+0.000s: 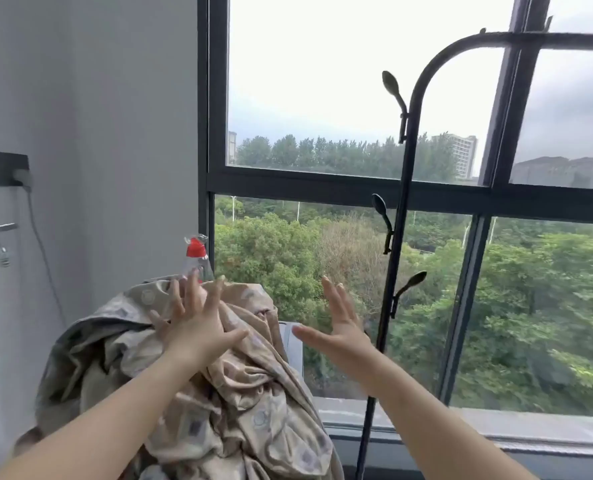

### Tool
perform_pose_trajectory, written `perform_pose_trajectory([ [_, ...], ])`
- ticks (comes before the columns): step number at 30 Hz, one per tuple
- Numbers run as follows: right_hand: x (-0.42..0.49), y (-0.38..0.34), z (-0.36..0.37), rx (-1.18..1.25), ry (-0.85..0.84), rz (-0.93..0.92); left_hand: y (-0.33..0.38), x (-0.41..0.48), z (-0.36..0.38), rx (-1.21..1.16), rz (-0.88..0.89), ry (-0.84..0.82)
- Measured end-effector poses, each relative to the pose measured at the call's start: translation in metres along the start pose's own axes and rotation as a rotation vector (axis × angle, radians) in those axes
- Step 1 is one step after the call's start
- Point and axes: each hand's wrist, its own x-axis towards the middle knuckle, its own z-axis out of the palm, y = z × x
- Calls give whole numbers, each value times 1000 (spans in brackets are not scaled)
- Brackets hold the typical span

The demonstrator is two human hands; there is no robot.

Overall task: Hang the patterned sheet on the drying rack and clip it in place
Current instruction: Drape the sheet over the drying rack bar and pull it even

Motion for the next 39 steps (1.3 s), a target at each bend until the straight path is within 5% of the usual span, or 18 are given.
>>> perform_pose_trajectory([
  [18,111,41,156,-156,-195,272,-98,29,34,304,-230,-199],
  [26,119,44,168,-138,-160,193,-109,36,56,156,-141,-29],
  [39,88,-9,113,323,252,-104,-49,29,-32,-30,163,522],
])
